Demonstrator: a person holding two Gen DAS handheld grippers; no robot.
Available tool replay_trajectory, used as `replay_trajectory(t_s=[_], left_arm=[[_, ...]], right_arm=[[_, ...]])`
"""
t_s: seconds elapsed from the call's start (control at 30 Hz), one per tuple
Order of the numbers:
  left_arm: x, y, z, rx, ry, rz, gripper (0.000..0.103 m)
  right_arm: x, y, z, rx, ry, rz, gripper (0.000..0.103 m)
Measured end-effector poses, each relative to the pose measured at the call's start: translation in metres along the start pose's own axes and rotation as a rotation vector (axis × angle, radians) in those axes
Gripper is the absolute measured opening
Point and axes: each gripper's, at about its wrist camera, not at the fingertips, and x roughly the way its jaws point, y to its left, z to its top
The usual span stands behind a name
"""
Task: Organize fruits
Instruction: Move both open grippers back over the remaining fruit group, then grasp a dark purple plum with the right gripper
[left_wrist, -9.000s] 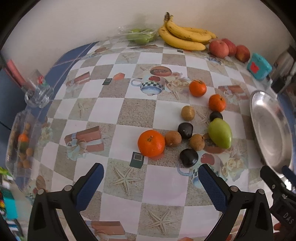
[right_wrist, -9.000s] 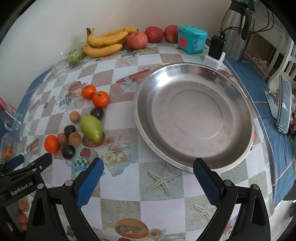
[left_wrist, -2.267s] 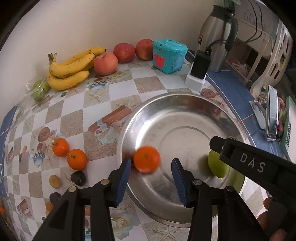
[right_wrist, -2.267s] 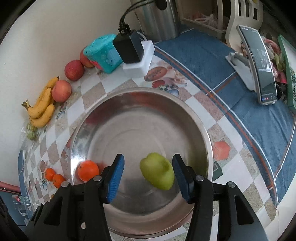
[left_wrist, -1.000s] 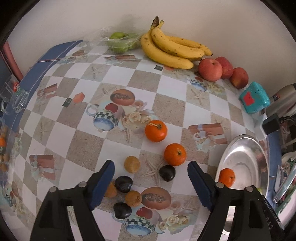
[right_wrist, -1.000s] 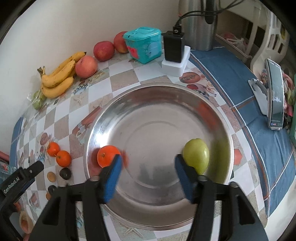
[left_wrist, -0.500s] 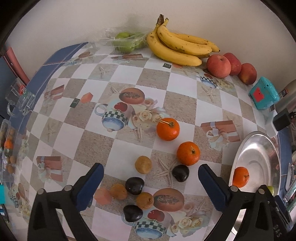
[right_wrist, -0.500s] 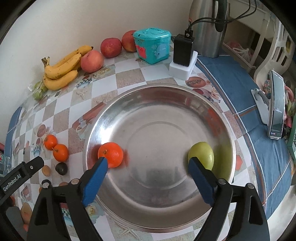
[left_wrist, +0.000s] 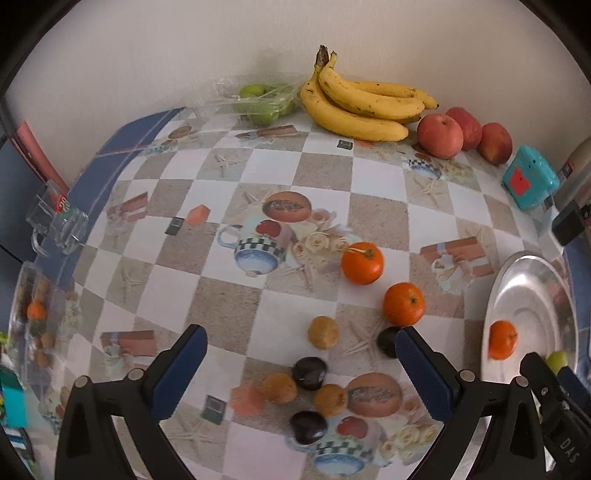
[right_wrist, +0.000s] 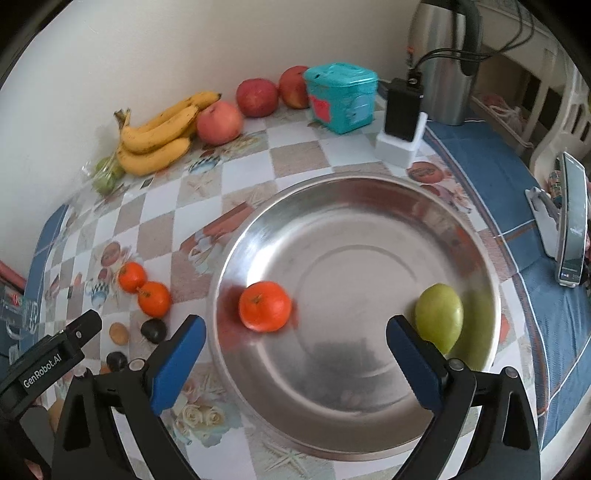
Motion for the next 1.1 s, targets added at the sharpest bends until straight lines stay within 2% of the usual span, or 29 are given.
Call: replay_trajectory(t_s=[0.13,0.23,0.53,0.63,0.87,1.1], left_arm=[[-0.005,0.009,-0.001,0.017,-0.013,0.02,0.103],[-0.008,0.018,-0.002,0.006,-0.02,0.023,0.103],[-0.009,0.063,-0.005,-0.138,-0.004,0.01,0.103],[-0.006,0.075,-0.008,-0.176,0.01,0.007,0.103],[0.009,0.091,-0.02,-0.215,0.075,0.014,0.103],[0.027,0.096,-0.031,-0.219,0.145,0.03,0.103]], right_arm=[[-0.001,0.01,-0.004,0.021,0.012,0.091,0.098],[-0.002,0.025,-0.007,-0.004,0.018,0.127,0.098],[0.003,0.067,-0.02,-0.087,0.071,0.185,0.098],[0.005,0.077,-0.025,-0.096,0.09,0.231,0.098],[0.01,0.106,-0.038,-0.184,0.106,0.231,0.098],[0.023,0.125,-0.054,-0.251,0.165,0.227,0.098]])
